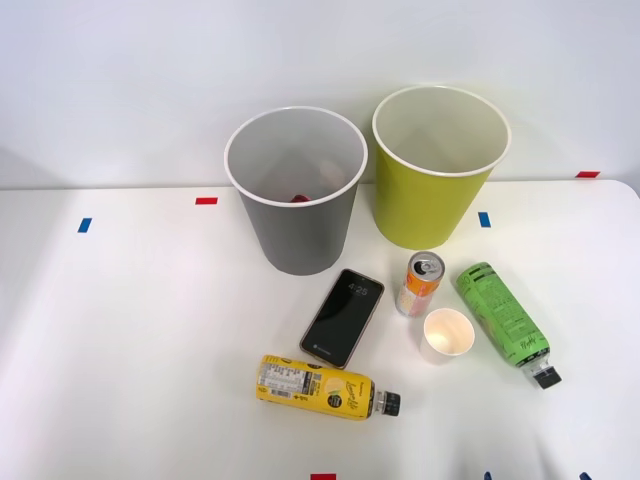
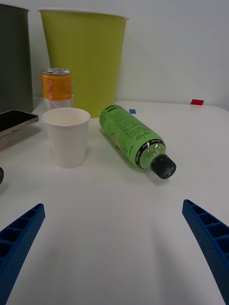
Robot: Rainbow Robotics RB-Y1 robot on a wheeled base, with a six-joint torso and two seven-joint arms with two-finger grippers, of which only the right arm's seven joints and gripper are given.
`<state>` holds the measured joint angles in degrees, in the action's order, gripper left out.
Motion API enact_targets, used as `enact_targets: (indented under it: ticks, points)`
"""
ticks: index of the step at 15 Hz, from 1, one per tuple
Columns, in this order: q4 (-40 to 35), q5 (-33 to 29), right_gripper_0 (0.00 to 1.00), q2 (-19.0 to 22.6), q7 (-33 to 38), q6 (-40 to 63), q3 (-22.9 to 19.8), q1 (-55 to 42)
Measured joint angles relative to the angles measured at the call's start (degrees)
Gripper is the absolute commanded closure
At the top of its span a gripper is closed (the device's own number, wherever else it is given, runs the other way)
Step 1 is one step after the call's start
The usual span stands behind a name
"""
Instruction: Put cans in the gray bin, plastic bottles in the light green bin
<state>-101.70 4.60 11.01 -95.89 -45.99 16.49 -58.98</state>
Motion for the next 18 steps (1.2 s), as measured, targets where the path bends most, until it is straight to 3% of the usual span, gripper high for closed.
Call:
enact_targets:
  ticks: [4, 8, 12, 18]
  points:
    - [0.57, 0.33, 0.0, -0.32, -0.45, 0.23, -2.35, 1.46]
    - [-8.75, 1.09, 0.0, 1.54, -0.42, 13.33, -3.62, 1.64]
    - [-22.41, 2.53, 0.0, 4.86, 0.44, 34.24, -6.18, 1.8]
    - [-42.48, 4.54, 0.0, 7.85, 5.27, 79.84, -13.68, 8.93]
